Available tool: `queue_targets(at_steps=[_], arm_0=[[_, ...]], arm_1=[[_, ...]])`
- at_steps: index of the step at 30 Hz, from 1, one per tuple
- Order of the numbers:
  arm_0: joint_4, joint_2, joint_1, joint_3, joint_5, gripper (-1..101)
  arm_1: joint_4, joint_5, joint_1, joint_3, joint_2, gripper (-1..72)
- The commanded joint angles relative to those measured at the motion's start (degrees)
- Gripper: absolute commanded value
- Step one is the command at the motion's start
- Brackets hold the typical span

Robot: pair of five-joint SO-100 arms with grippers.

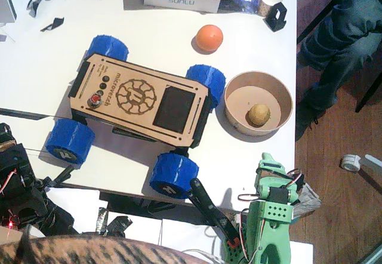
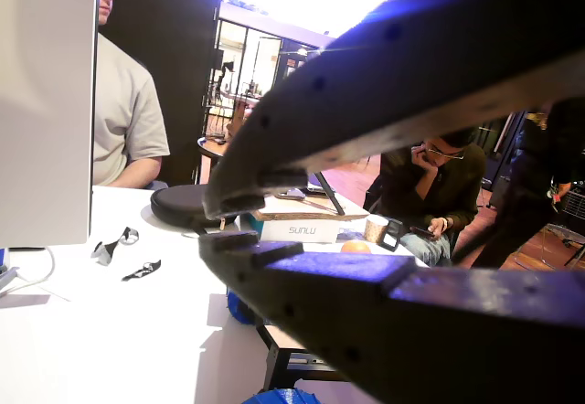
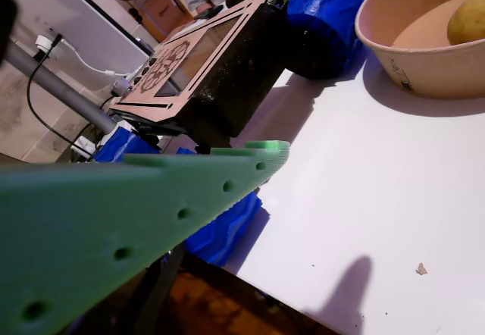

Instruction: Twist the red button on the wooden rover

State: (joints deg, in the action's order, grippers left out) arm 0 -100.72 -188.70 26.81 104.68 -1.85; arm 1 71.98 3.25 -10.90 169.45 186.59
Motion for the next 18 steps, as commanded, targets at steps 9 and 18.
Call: queue_targets(at_steps=[9,18], arm_0=[[-0.62,-5.36,0.0,0.0,0.79,0],[5.8,0.53,0.0,-0.09,0.79,0]], arm_1=[[-0.26,0.0,0.26,-0.35,-0.26,20.4],[-0.26,0.0,0.26,-0.35,-0.26,20.4]])
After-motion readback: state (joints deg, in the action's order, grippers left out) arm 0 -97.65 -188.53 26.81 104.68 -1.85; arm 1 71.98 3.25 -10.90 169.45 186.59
